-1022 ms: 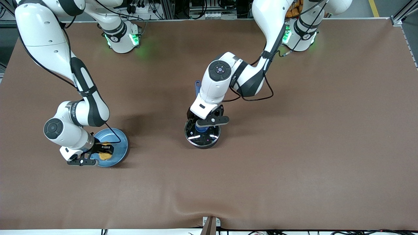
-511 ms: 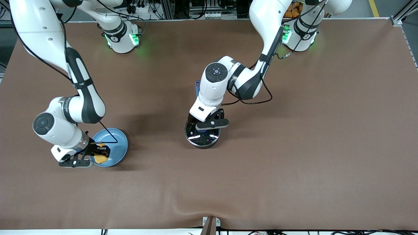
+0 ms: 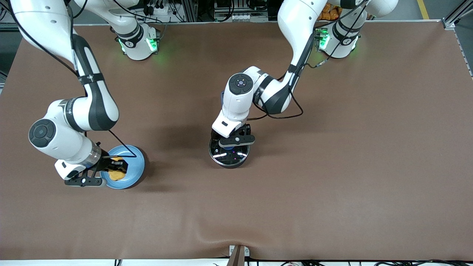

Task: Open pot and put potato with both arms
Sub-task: 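Grasp the potato with the right gripper while the left gripper grips the knob, then lift the lid with the left gripper while the right gripper carries the potato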

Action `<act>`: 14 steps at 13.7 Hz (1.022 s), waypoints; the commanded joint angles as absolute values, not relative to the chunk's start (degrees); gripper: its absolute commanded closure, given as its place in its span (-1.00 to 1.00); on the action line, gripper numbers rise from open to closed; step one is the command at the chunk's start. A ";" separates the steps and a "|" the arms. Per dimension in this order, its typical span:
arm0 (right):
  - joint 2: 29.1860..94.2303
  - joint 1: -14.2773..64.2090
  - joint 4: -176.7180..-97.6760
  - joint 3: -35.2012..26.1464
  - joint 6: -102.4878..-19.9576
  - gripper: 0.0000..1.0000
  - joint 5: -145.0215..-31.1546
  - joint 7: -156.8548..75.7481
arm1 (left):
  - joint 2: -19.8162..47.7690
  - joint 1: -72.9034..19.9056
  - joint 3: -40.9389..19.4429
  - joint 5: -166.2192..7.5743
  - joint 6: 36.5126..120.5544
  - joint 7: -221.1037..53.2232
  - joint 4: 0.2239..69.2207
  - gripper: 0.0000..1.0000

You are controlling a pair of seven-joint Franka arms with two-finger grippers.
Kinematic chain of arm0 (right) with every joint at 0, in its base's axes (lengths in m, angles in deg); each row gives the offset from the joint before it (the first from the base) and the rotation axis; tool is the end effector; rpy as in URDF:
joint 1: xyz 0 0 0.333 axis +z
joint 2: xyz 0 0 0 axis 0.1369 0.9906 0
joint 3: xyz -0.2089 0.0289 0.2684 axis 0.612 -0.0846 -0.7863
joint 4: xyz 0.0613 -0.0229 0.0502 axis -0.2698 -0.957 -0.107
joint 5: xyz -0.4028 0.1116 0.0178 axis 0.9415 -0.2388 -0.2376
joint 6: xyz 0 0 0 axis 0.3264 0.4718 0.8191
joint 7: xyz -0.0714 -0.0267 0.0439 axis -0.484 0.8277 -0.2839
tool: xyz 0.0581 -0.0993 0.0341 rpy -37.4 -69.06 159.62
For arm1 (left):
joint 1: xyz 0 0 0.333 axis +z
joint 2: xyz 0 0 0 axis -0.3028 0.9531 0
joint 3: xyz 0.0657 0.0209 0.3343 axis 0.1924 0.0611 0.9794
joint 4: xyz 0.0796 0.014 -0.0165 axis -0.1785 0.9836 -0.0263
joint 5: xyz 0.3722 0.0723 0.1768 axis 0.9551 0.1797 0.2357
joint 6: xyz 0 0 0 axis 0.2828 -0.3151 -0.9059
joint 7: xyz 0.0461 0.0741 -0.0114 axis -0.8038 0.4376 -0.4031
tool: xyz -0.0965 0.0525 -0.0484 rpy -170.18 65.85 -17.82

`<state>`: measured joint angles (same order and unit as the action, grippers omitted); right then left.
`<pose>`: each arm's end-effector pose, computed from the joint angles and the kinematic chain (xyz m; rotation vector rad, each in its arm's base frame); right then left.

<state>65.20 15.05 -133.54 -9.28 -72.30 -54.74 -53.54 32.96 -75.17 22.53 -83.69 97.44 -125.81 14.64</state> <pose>0.7116 0.0848 0.3382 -3.0833 0.0914 -0.1057 0.5509 -0.5754 0.2716 2.9521 0.2307 0.2367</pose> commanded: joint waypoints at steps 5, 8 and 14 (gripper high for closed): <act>64.87 18.50 -130.46 -9.01 -68.83 1.00 -55.37 -58.86 | 34.06 -75.72 23.49 -80.70 97.95 -121.80 13.14 0.97; 64.87 18.50 -130.37 -9.01 -68.74 1.00 -55.46 -59.65 | 33.88 -75.63 23.75 -80.79 97.43 -121.44 13.06 1.00; 64.79 21.13 -129.14 -9.10 -68.65 1.00 -55.46 -63.41 | 30.73 -75.02 27.52 -81.49 83.38 -115.83 8.58 1.00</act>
